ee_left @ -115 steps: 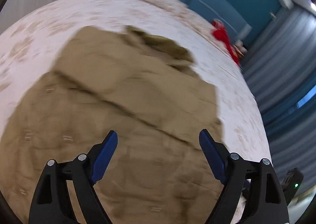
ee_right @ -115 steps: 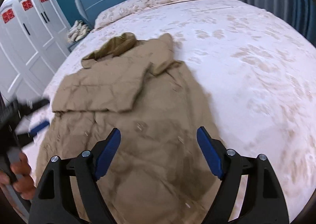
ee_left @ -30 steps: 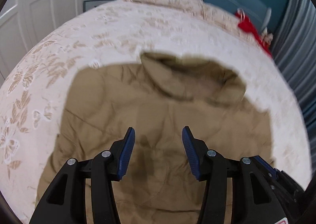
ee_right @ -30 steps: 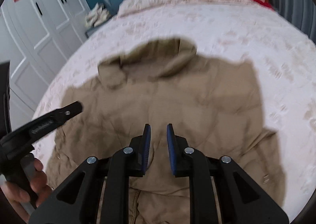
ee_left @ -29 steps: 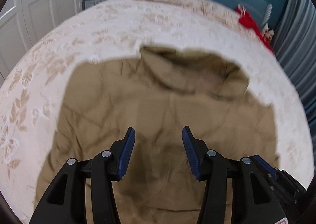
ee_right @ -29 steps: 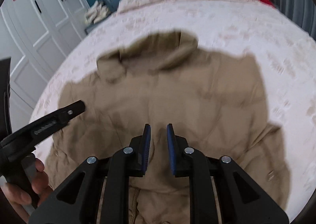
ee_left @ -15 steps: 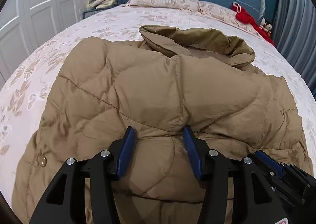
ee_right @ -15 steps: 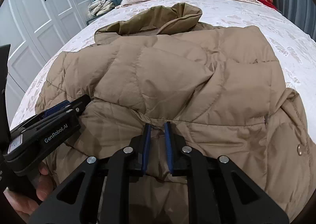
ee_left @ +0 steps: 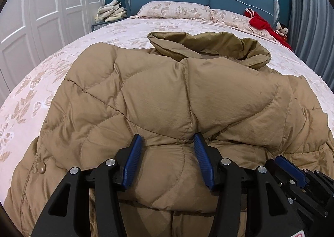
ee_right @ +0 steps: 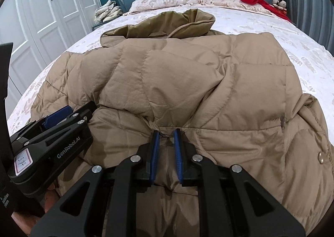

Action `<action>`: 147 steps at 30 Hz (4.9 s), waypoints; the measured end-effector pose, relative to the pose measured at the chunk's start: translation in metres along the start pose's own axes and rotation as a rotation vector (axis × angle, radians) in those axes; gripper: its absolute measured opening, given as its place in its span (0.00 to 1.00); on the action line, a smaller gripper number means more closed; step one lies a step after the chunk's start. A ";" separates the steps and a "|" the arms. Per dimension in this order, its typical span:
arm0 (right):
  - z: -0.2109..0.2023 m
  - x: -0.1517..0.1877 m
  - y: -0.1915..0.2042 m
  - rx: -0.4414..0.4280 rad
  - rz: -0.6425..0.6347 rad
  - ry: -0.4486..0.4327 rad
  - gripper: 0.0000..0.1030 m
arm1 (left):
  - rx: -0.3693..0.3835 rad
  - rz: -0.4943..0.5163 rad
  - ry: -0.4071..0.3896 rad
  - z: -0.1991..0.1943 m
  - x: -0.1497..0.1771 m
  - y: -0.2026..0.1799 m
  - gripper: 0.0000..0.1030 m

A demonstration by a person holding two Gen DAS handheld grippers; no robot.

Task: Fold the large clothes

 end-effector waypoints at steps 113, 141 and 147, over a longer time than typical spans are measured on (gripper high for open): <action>0.075 -0.176 -0.046 0.067 0.026 0.141 0.19 | -0.075 0.065 0.214 0.114 -0.166 0.017 0.33; 0.098 -0.166 -0.046 0.096 0.008 0.003 0.17 | -0.189 0.065 0.011 0.126 -0.159 0.013 0.33; 0.098 -0.165 -0.045 0.094 0.009 0.001 0.17 | -0.202 0.067 0.000 0.126 -0.159 0.012 0.33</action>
Point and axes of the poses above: each gripper's, at about its wrist camera, not at the fingertips, and z roughly the way its jaws point, y to its left, x to its underside, the point moved 10 cm from there along z, roughly the way its jaws point, and after that the axes turned 11 degrees about y, right-handed, at the moved point
